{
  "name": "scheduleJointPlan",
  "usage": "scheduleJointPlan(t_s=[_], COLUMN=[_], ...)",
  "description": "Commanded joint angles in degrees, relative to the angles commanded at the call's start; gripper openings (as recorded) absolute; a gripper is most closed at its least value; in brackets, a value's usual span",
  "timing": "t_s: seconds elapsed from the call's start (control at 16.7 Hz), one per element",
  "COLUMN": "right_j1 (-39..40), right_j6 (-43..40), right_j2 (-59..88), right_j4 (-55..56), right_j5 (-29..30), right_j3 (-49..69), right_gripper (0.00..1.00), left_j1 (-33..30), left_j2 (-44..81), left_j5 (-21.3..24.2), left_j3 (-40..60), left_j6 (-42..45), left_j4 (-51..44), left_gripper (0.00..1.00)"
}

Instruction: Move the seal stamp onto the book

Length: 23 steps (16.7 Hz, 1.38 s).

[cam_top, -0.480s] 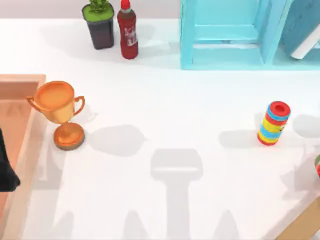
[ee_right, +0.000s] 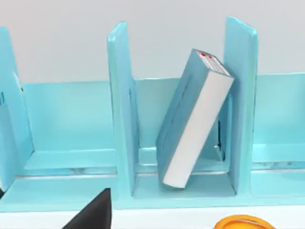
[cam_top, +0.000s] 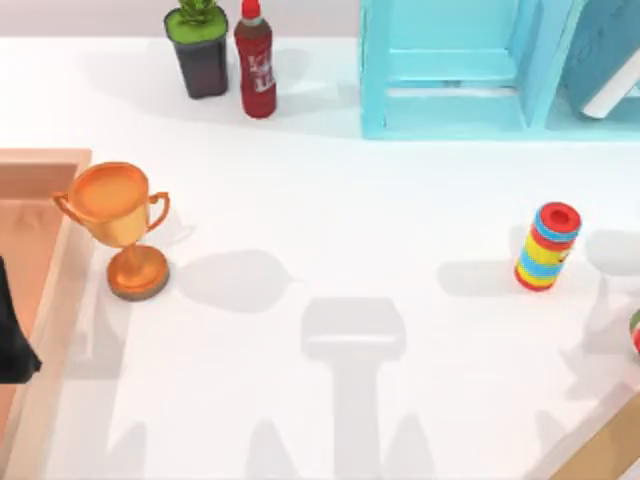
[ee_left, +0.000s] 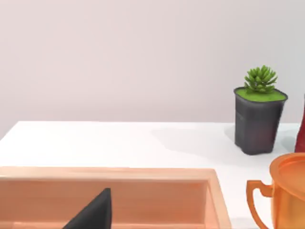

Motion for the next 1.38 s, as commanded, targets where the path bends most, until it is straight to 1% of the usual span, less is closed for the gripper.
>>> scheduleJointPlan(t_s=[0.18,0.66,0.9,1.14,1.38], right_j1=[-0.9,-3.63,-4.81,-5.6,-5.79], right_j6=[2.76,11.35,15.07,17.68,18.74], right_j2=[14.2,62.72,83.63,97.61,102.71], right_j4=[7.09,29.5,39.23,46.16,48.75], right_j5=[-1.28,-5.5,-7.36,-8.74,-9.28], right_j3=[5.91,24.77,33.0,38.89,40.91], right_gripper=[1.0,1.0,1.0,1.0,1.0], left_j1=[0.0,0.0,0.0,0.0,0.0], left_j2=[0.0,0.0,0.0,0.0,0.0], left_j5=[0.0,0.0,0.0,0.0,0.0], left_j3=[0.0,0.0,0.0,0.0,0.0], left_j6=[0.0,0.0,0.0,0.0,0.0], left_j4=[0.0,0.0,0.0,0.0,0.0], left_gripper=[1.0,1.0,1.0,1.0,1.0])
